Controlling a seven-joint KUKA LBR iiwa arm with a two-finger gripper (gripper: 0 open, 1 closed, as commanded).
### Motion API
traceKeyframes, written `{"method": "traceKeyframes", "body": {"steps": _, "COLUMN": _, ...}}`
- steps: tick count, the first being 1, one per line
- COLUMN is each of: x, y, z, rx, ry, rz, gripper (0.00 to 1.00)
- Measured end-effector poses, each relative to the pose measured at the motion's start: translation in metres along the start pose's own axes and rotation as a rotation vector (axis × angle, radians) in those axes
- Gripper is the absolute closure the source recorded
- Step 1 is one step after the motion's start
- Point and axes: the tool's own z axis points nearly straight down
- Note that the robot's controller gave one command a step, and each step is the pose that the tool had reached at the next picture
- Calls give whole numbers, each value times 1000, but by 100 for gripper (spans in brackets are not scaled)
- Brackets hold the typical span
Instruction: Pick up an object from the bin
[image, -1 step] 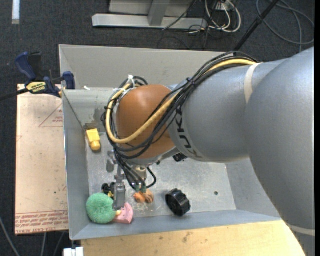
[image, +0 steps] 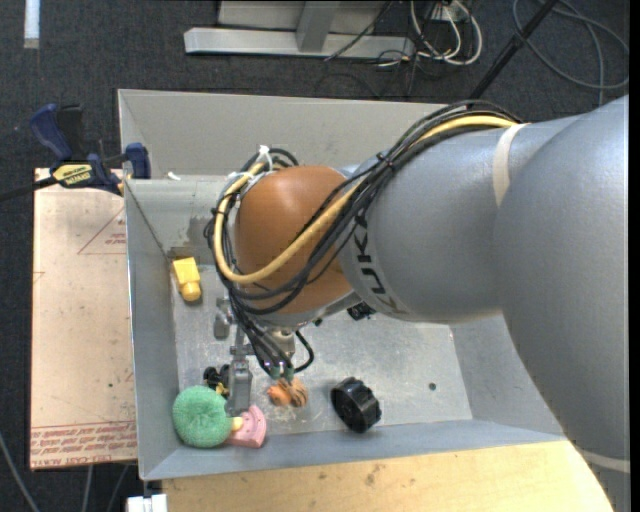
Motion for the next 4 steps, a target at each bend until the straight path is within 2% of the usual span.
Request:
{"method": "traceKeyframes", "body": {"steps": 1, "x": 3, "y": -4, "z": 26, "rx": -3, "ry": -9, "rz": -68, "gripper": 0}}
{"method": "traceKeyframes", "body": {"steps": 2, "x": -4, "y": -9, "z": 71, "rx": 1, "ry": 0, "rz": -327, "gripper": 0}}
{"method": "traceKeyframes", "body": {"steps": 3, "x": -3, "y": -15, "z": 98, "rx": -1, "ry": 2, "rz": -516, "gripper": 100}}
{"method": "traceKeyframes", "body": {"steps": 4, "x": -3, "y": -15, "z": 98, "rx": -1, "ry": 2, "rz": -516, "gripper": 100}}
